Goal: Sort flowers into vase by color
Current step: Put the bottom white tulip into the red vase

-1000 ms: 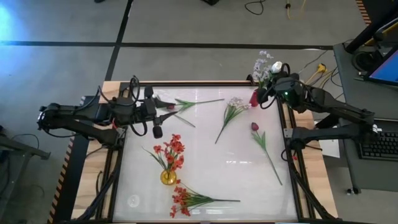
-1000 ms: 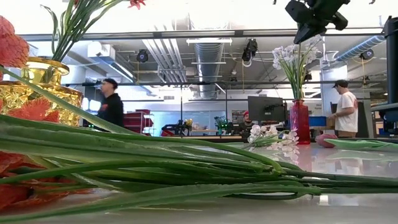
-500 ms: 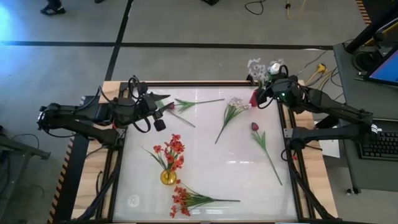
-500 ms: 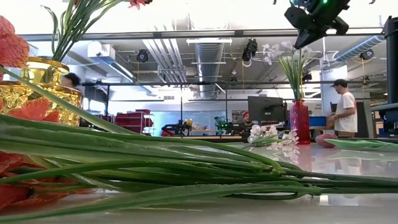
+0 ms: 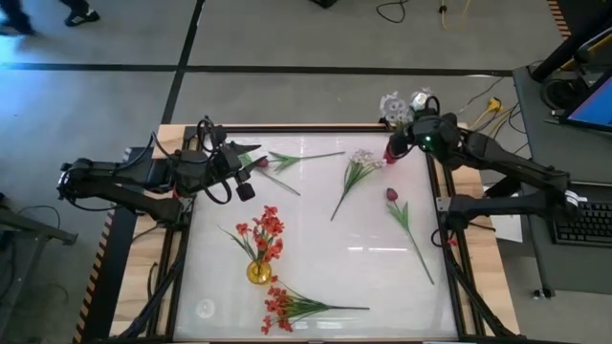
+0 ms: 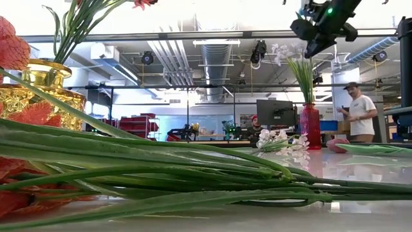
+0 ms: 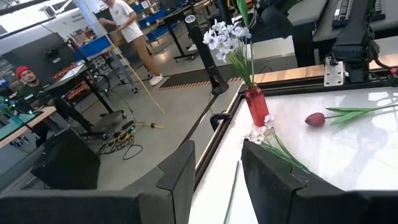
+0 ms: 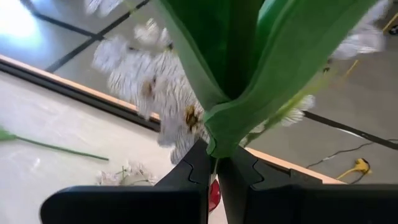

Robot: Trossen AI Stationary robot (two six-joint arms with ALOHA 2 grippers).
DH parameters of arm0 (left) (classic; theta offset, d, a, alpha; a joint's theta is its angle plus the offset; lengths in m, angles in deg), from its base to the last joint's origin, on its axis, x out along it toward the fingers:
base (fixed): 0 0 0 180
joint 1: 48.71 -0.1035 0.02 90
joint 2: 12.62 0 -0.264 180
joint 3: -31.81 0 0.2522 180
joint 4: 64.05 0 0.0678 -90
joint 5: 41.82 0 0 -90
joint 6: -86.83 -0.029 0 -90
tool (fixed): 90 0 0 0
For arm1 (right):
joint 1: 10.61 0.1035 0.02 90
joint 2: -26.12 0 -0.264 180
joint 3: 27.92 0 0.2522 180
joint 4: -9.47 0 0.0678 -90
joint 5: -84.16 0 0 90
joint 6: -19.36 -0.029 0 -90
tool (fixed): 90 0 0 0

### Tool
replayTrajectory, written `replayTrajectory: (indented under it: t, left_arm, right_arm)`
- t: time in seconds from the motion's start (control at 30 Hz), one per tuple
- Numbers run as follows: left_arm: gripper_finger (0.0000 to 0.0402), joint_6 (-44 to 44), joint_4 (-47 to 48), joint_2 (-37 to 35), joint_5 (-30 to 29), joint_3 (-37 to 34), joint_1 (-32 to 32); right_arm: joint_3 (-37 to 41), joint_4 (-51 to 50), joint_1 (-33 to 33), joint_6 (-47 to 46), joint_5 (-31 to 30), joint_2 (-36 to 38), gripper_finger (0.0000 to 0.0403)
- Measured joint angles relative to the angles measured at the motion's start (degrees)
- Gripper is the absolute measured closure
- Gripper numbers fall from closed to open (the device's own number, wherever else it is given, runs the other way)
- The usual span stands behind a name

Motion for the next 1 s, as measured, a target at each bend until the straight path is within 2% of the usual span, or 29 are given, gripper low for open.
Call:
replayTrajectory:
  t: [0.47,0.87,1.0]
  left_arm:
    - [0.0285,0.00,0.87,0.00,-0.09,0.00,0.00]
    - [0.0285,0.02,1.36,0.00,-0.29,0.02,0.00]
    - [0.0285,0.02,1.36,0.00,-2.51,0.02,0.02]
  right_arm:
    - [-0.11,0.15,-0.05,0.42,-0.02,-5.07,0.0390]
    - [-0.28,0.78,-0.05,0.53,-2.94,-4.11,0.0390]
    - [-0.28,0.77,-0.05,0.49,-2.93,-3.99,0.0390]
